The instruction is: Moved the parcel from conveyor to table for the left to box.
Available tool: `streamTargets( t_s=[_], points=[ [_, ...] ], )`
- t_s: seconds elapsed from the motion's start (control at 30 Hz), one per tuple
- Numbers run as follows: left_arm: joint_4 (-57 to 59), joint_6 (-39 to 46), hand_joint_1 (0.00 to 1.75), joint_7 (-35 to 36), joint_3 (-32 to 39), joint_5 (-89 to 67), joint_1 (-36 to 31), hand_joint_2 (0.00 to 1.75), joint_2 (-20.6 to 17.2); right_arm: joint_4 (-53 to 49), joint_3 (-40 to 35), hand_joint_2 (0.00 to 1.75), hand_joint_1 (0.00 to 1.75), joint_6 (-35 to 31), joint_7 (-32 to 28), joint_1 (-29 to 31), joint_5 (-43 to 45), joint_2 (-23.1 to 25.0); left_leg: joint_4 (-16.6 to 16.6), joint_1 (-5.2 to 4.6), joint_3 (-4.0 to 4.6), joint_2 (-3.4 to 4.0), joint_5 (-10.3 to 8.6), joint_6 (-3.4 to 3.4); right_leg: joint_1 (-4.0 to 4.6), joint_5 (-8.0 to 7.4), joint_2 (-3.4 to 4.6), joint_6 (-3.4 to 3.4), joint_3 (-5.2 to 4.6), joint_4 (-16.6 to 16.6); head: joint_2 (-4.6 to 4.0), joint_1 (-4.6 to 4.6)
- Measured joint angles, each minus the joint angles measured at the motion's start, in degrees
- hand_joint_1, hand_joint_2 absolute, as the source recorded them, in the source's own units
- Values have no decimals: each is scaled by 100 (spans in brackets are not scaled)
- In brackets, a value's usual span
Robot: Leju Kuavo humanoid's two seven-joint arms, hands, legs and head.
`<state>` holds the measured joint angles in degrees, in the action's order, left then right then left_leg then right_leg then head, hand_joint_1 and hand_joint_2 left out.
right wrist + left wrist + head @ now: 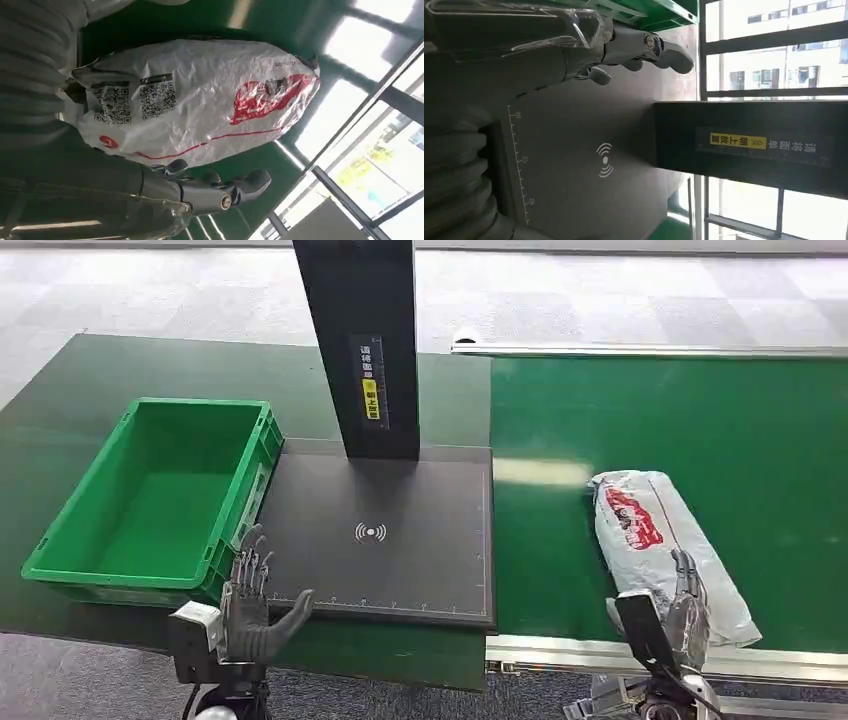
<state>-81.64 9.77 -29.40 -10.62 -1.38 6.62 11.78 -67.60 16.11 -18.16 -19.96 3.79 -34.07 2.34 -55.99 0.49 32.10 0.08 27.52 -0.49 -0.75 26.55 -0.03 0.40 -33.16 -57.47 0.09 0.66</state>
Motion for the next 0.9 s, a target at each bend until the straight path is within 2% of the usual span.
streamTargets(
  t_s=[0.17,0.3,0.43,0.47,0.9],
  points=[
    [-2,18,0,-22,2,0,22,175,-2,1161,273,175,0,-100,-105,508,-39,-273,-1,1,-2,-1,-1,1,0,-2,0,0,0,0,0,0],
    [-2,0,0,-26,4,0,13,175,0,1864,369,175,0,-510,149,835,-560,-433,-1,2,-3,-1,-1,0,2,-1,0,0,-1,0,0,0],
    [-2,-15,0,-13,7,0,12,175,-2,2344,481,175,0,-540,240,1041,-667,-542,0,2,-1,-1,-1,0,2,-1,0,0,-1,0,0,0],
    [-2,-15,0,-13,7,0,12,175,-2,2430,505,175,173,-498,241,1084,-669,-564,0,2,-1,-1,-1,0,2,-1,0,0,-1,0,0,-2],
    [-2,-13,0,-13,7,9,-7,175,-4,3319,651,175,173,-306,203,1658,-759,-819,-1,2,-14,1,-1,1,2,-1,1,0,9,0,0,0]
  ],
)
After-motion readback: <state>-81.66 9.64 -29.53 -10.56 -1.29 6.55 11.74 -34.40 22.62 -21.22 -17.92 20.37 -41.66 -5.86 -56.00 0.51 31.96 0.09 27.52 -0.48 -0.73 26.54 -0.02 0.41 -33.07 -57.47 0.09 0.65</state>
